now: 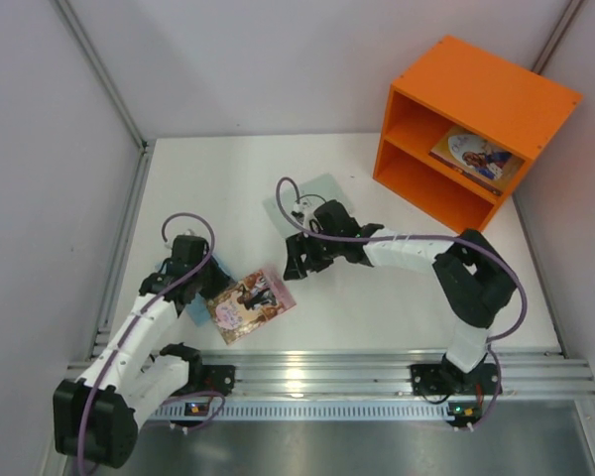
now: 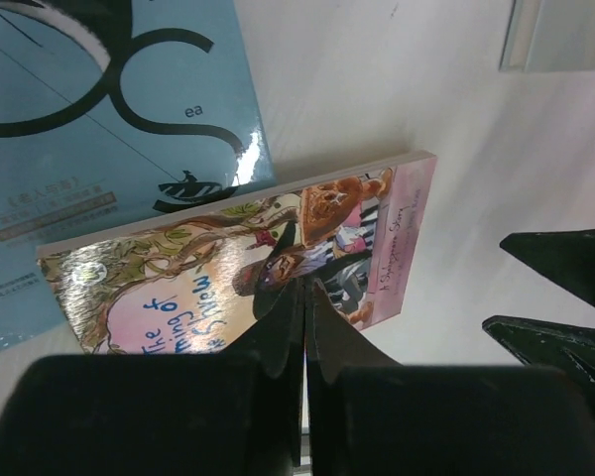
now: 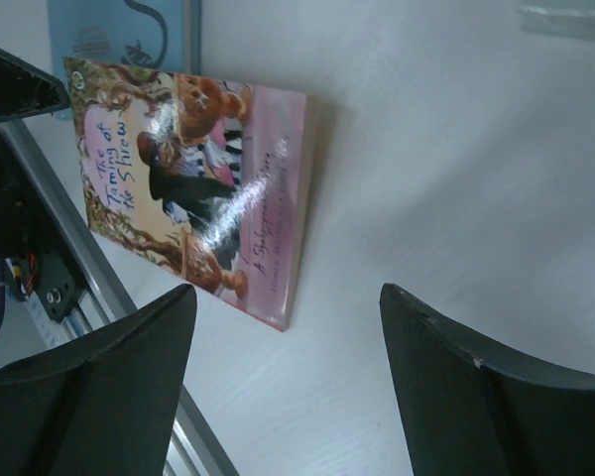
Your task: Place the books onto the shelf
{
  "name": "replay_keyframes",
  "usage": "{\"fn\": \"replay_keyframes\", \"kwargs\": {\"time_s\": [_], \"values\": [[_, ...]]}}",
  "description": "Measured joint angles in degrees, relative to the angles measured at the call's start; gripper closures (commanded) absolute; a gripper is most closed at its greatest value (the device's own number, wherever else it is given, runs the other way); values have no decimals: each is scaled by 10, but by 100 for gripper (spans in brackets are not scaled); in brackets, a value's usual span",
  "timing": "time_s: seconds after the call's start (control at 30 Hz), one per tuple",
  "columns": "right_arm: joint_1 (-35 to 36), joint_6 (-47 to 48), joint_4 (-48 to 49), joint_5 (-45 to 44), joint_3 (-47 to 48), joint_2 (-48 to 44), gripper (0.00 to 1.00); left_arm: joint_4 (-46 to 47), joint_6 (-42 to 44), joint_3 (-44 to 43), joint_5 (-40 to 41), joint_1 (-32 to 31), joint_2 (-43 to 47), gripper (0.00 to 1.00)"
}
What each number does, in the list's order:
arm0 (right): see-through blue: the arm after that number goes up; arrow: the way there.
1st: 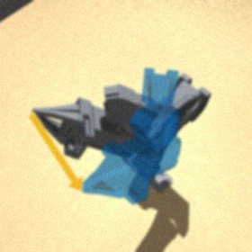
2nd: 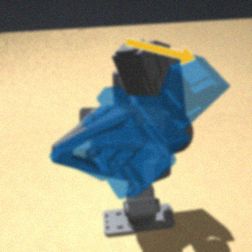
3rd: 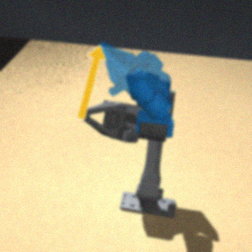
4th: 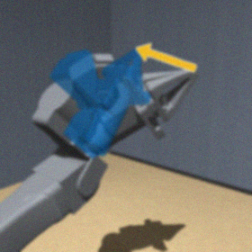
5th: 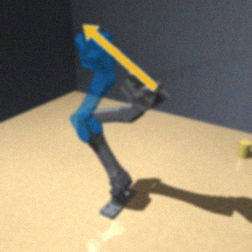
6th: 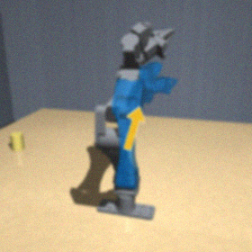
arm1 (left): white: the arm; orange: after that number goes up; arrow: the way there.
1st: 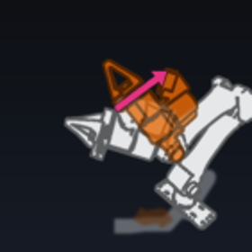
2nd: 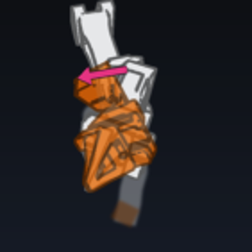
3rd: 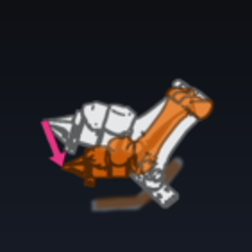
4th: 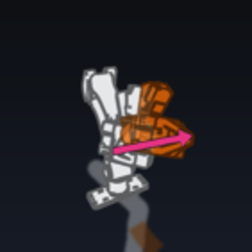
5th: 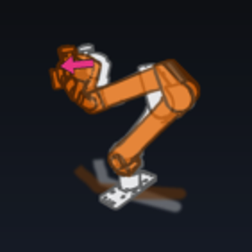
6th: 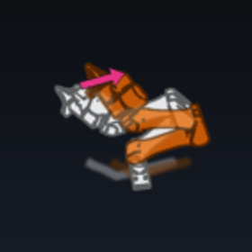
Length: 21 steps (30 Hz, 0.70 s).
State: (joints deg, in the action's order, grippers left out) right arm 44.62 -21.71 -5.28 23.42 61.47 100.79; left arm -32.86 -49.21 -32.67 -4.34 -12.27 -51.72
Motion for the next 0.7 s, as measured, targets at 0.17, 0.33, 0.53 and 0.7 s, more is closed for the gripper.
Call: {"fn": "replay_keyframes", "kwargs": {"time_s": [0.17,0.33,0.53,0.7], "values": [[3,74,6,60,91,88,19,-9,-2,3,21,10,-1,100],[4,113,12,81,153,151,19,-10,-17,26,42,12,0,100],[9,141,16,102,193,207,20,-5,-42,43,53,14,-17,100],[12,148,24,135,195,215,25,7,-47,44,56,14,-50,100]]}}
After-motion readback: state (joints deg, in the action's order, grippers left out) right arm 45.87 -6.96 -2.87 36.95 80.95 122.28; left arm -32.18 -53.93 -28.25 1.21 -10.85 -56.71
